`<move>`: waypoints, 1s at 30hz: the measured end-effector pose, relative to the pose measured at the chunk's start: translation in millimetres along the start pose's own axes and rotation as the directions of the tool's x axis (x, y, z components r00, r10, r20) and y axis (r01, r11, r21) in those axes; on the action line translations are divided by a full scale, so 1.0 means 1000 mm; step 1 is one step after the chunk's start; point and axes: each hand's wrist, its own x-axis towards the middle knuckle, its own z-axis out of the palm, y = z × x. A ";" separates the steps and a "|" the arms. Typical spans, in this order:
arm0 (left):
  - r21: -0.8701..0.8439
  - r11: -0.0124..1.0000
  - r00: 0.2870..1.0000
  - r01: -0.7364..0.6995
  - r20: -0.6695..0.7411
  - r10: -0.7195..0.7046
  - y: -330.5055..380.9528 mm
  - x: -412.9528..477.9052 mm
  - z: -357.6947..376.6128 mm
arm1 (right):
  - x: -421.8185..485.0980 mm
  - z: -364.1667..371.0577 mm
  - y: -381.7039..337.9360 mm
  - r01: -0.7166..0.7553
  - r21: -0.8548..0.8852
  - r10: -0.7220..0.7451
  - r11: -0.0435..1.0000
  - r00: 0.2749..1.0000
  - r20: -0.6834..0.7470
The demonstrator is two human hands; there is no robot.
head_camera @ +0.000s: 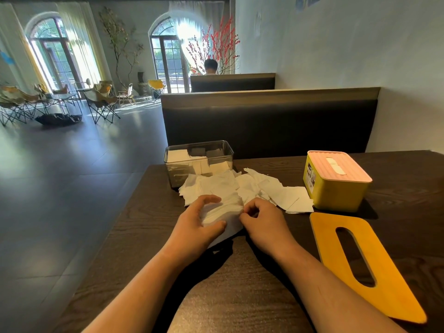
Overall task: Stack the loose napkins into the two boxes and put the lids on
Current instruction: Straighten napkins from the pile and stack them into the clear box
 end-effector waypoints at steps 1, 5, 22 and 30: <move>0.002 1.000 1.000 0.000 0.001 0.000 0.000 -0.001 0.001 | 0.000 0.000 0.000 -0.002 -0.001 0.002 1.000 1.000 0.005; 0.012 1.000 1.000 -0.007 0.001 0.007 -0.001 0.001 0.000 | 0.002 0.001 0.001 -0.022 0.061 0.022 0.998 1.000 -0.002; -0.004 1.000 1.000 0.007 0.015 -0.007 0.003 0.000 0.000 | 0.002 0.001 0.001 0.007 0.096 -0.002 0.995 0.999 -0.050; -0.043 0.999 0.999 0.034 0.041 -0.032 0.007 -0.001 -0.003 | -0.001 0.000 -0.003 0.004 0.075 -0.002 0.997 1.000 -0.018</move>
